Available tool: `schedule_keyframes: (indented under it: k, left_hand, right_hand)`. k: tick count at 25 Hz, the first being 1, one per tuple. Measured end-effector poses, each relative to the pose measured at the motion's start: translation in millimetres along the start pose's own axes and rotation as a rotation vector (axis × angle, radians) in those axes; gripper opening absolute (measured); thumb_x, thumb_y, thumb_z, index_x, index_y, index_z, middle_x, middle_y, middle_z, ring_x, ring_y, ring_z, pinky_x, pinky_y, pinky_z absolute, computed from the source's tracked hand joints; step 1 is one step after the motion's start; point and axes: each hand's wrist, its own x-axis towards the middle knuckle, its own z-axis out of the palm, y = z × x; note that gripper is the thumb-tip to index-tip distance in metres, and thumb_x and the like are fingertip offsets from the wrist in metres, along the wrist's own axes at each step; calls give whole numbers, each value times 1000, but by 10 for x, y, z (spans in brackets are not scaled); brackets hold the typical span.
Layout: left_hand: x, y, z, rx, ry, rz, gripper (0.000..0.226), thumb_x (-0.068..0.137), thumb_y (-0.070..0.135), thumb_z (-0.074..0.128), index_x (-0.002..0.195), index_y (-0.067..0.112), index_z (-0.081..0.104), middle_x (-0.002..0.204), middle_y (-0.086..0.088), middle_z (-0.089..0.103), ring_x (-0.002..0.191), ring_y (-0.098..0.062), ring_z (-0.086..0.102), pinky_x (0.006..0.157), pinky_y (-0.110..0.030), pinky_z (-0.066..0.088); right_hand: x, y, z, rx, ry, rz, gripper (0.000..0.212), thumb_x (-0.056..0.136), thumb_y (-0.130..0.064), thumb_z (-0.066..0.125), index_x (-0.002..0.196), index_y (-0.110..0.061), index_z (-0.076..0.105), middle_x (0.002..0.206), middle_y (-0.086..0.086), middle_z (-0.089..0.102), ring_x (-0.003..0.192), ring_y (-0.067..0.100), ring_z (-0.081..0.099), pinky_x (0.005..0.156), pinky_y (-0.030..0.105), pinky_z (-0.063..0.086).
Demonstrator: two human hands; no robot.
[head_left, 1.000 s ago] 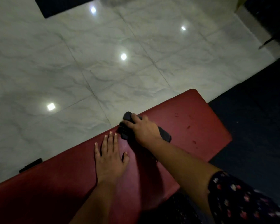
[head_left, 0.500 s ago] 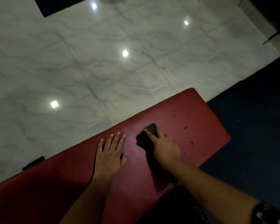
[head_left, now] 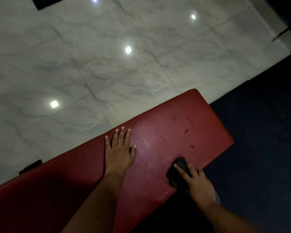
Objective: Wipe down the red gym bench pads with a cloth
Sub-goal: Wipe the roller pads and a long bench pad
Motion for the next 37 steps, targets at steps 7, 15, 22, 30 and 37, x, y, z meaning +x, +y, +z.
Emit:
schedule_keyframes:
  k: [7, 15, 22, 30, 37]
  left_hand:
    - [-39, -85, 61, 26, 54, 42, 58, 89, 36, 35, 140, 13, 52, 146, -9, 48, 135, -26, 45, 110, -48, 23]
    - [-39, -100, 64, 33, 41, 39, 62, 87, 43, 38, 140, 15, 52, 146, -5, 49, 135, -23, 38, 110, -49, 26]
    - [251, 141, 36, 0, 15, 236, 68, 83, 50, 40, 143, 20, 49, 155, -1, 26, 136, -25, 35, 112, -51, 26]
    - [496, 508, 165, 105, -279, 283, 85, 77, 72, -1, 150, 31, -18, 155, -1, -31, 144, -21, -26, 115, -52, -17]
    - [489, 448, 185, 87, -159, 331, 79, 84, 70, 31, 152, 28, 32, 159, -3, 28, 146, -27, 17, 114, -56, 10]
  right_hand:
    - [1353, -929, -1239, -158, 276, -323, 61, 98, -24, 48, 149, -44, 22, 151, 2, 26, 109, 33, 46, 58, 33, 41]
    - [1671, -855, -1321, 73, 204, -86, 75, 91, -12, 54, 149, -46, 20, 145, 5, 31, 112, 33, 48, 73, 40, 49]
    - [516, 68, -433, -9, 94, -40, 95, 90, -11, 50, 145, -53, -15, 161, 3, 6, 116, 29, 43, 75, 37, 50]
    - [214, 430, -127, 55, 30, 54, 109, 64, -29, 79, 147, -53, 12, 148, 4, 42, 89, 25, 55, 53, 36, 54]
    - [996, 137, -811, -35, 119, -83, 73, 93, -26, 51, 149, -50, 11, 158, 3, 21, 106, 28, 47, 56, 30, 41]
